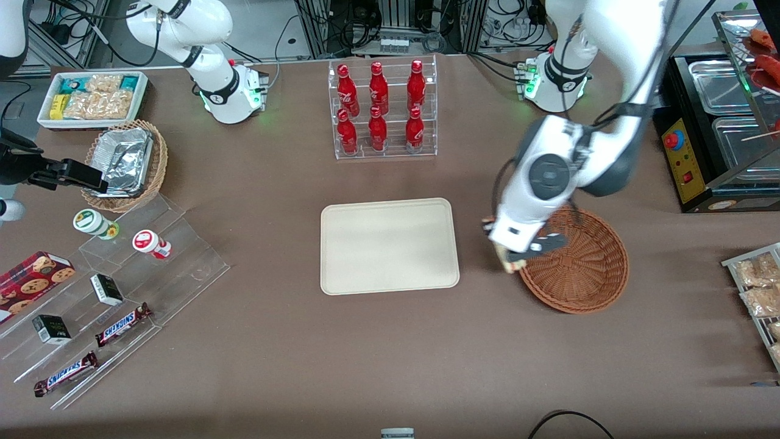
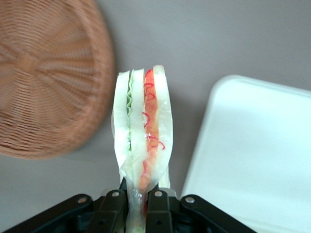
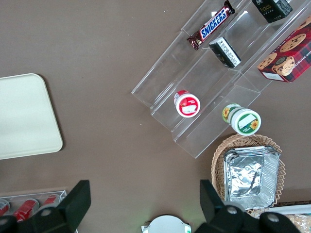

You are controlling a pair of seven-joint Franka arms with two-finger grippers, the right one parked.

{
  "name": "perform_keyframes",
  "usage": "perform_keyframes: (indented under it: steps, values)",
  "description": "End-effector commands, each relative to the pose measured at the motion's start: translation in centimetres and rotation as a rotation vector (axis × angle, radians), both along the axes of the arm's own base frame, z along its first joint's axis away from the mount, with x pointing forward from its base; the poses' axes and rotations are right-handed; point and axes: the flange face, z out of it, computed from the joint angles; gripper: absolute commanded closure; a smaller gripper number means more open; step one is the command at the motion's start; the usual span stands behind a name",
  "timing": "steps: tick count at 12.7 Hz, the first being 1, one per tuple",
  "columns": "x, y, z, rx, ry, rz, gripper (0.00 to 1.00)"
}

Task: Place sandwich from basket to tray
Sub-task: 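Lift the sandwich and carry it with the left gripper over the tray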

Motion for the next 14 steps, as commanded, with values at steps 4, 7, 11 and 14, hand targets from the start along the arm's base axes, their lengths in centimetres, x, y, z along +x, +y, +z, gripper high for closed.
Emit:
perform_keyframes:
  steps: [4,7,11,14]
  values:
    - [-2.5,-14.0,-3.6,-0.032,0.011,-0.064,1.0]
    - [-4.1,-20.9,-5.2,-0.06,-0.01,-0.068,1.0]
    - [-4.0,-23.9,-7.4,-0.102,-0.039,-0.069,1.0]
    - [-4.1,-24.3,-8.5,-0.102,-0.04,-0.079,1.0]
